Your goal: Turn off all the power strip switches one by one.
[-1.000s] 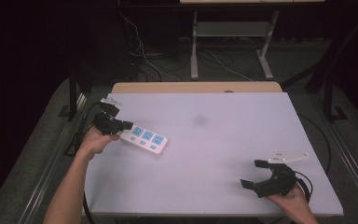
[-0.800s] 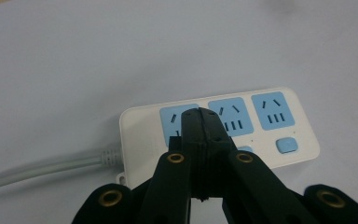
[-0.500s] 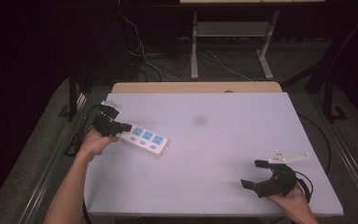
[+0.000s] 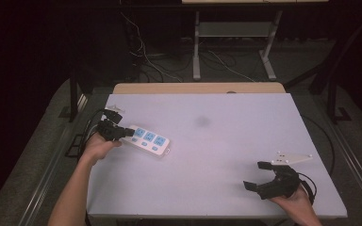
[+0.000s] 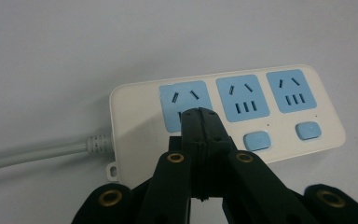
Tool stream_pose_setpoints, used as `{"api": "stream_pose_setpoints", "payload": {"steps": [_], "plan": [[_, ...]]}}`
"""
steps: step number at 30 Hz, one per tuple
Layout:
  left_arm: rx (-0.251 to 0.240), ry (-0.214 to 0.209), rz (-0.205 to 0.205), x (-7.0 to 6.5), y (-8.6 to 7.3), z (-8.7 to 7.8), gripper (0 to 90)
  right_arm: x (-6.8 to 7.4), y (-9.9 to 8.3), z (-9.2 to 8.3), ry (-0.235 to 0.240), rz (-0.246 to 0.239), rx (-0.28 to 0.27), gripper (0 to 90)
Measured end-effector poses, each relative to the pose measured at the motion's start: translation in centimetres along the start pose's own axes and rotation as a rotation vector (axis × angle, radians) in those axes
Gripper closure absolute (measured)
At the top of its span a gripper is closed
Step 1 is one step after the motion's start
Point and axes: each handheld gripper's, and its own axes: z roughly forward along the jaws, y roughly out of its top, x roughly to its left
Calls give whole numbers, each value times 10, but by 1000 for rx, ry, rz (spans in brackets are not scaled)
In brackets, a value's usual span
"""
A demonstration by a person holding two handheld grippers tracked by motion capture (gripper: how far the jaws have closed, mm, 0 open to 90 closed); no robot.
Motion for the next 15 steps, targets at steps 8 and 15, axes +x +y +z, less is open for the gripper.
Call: {"api": "stream_pose_setpoints", "payload": {"steps": [8,15], "plan": [[8,-8,-4,-1,-6,8,891,0,0,1,1,-1,4,7],[18,-11,-1,-2,-8,13,892,0,0,1,-2,-3,6,7]]}}
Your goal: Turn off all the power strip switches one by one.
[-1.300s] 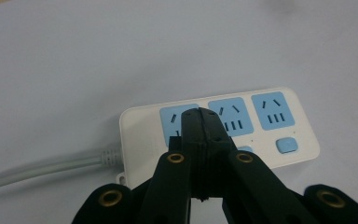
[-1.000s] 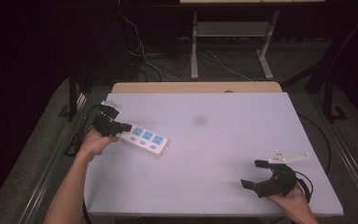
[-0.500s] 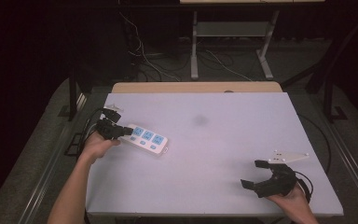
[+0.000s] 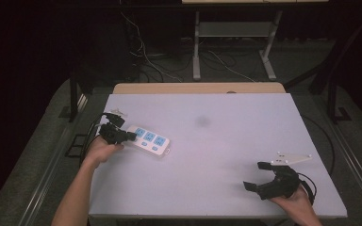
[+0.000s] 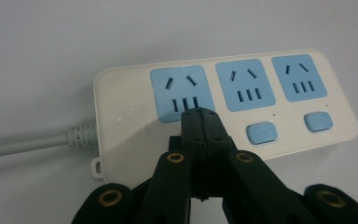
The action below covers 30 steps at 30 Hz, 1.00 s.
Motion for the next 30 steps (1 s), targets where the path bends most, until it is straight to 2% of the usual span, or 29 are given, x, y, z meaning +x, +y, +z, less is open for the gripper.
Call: {"api": "stream_pose_setpoints", "payload": {"steps": [10,19,25,30], "plan": [[-5,11,3,-2,0,1,892,0,0,0,2,-3,0,7],[-1,-5,-15,1,-1,0,894,2,0,0,3,-6,3,7],[-15,-53,-67,8,-3,2,896,2,0,-1,5,-9,4,7],[-23,-49,-69,8,-4,2,896,2,-1,-3,3,-9,-1,7]]}}
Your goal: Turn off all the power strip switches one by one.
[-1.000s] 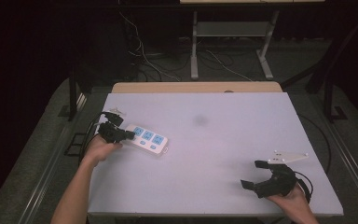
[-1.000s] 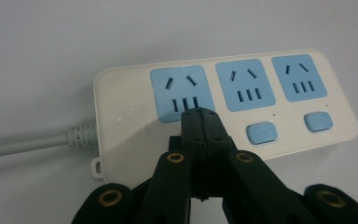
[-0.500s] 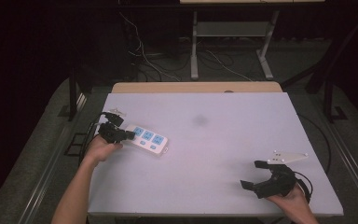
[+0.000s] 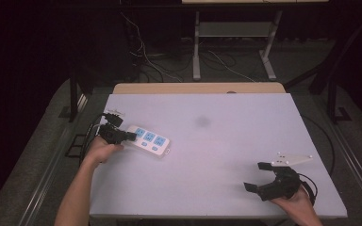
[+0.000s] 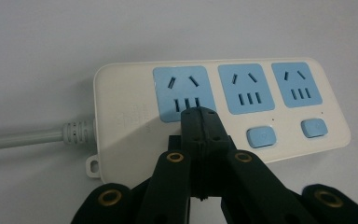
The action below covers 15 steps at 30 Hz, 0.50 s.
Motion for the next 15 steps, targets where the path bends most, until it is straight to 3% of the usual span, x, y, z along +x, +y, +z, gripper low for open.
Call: {"api": "stream_pose_setpoints", "payload": {"steps": [7,15], "plan": [[-27,4,-14,0,-4,0,895,0,0,1,-1,0,3,7],[-21,41,12,-6,-3,0,894,0,0,0,-2,2,1,7]]}}
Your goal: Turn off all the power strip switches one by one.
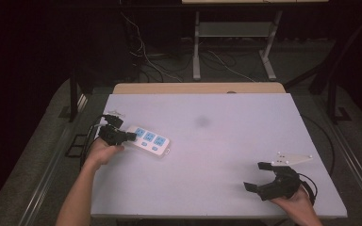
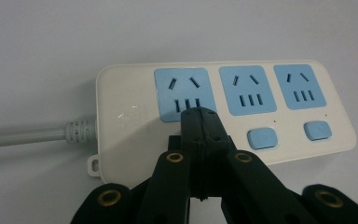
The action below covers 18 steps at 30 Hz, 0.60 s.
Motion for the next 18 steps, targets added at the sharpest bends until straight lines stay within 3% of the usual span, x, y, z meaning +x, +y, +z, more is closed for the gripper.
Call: {"api": "stream_pose_setpoints", "payload": {"steps": [7,9,13,18], "plan": [[2,7,-6,-1,1,0,893,0,0,0,1,3,-2,8],[-18,13,-16,-2,3,-3,892,0,0,-1,0,6,-4,7],[-3,37,-2,-3,3,-5,892,-1,1,-1,0,6,-8,7],[-42,54,-12,-5,1,-14,889,-1,0,-2,0,8,-11,7]]}}
